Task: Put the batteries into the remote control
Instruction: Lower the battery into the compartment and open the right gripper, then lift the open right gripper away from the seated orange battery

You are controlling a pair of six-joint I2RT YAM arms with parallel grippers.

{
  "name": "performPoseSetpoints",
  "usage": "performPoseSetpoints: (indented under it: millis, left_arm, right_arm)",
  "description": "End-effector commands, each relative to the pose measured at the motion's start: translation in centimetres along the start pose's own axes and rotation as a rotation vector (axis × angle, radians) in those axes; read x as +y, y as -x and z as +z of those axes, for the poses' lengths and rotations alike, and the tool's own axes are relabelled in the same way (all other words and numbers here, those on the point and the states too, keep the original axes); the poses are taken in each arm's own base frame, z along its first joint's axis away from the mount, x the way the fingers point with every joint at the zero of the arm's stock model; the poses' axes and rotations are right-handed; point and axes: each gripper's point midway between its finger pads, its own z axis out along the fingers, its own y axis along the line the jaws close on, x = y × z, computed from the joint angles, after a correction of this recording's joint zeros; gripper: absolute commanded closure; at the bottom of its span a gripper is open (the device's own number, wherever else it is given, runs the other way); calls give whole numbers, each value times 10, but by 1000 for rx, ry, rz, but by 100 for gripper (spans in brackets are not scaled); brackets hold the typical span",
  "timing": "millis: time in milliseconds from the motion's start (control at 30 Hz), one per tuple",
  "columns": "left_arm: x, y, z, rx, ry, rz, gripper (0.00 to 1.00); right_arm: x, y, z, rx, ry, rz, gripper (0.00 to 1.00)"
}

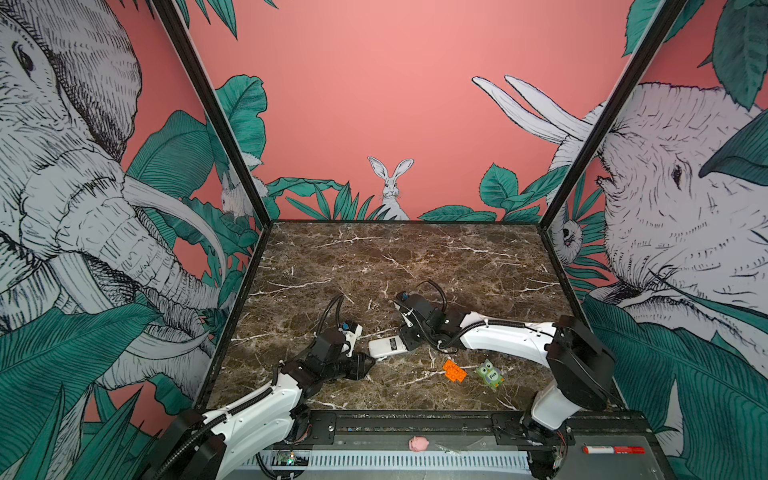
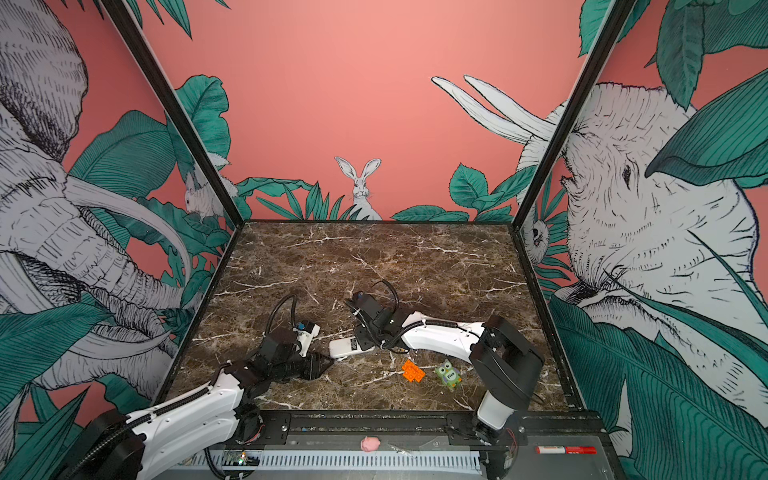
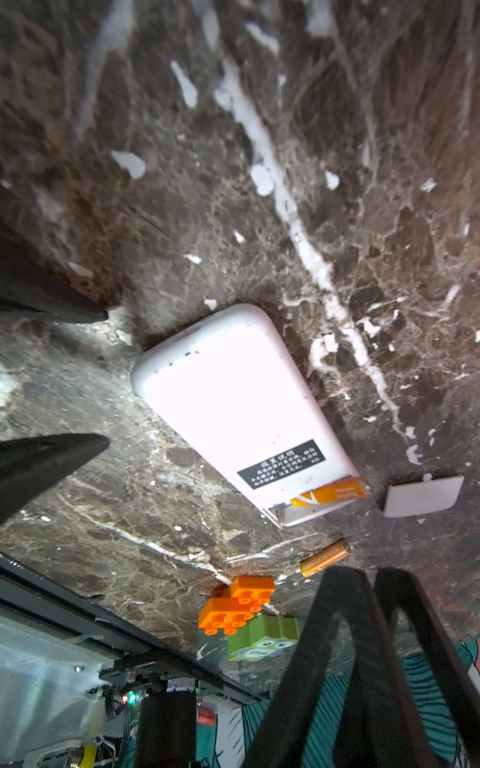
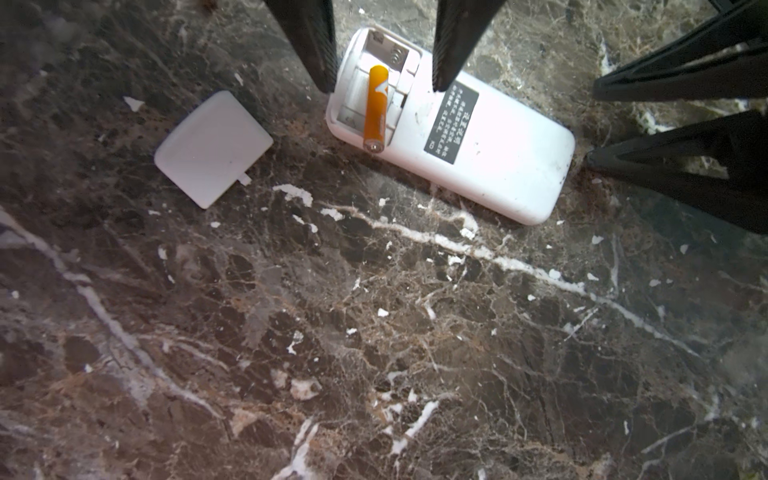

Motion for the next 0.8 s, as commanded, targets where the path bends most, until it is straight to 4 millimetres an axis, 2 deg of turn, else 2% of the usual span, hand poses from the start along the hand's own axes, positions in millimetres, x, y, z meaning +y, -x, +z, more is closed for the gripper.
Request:
performPoseSetpoints:
  millis: [0,233,500,567,767]
  left_arm:
    - [6,-4,1,19,29,-10,55]
    - [7,-3,0,21,43,-14,55]
    - [7,-1,0,21,53,-22,55]
    - [7,-1,0,25,53,-23,55]
    - [8,2,0,15,65,-21,55]
  right_arm:
    - [-2,-13,-9,66,-13,-92,62]
    - [1,-37,0,176,85,-155,63]
    - [-5,-41,7,193,129,-154,61]
    - [-8,-44,10,201,134,-144,58]
    - [-8,-50,9,211,155,-131,42]
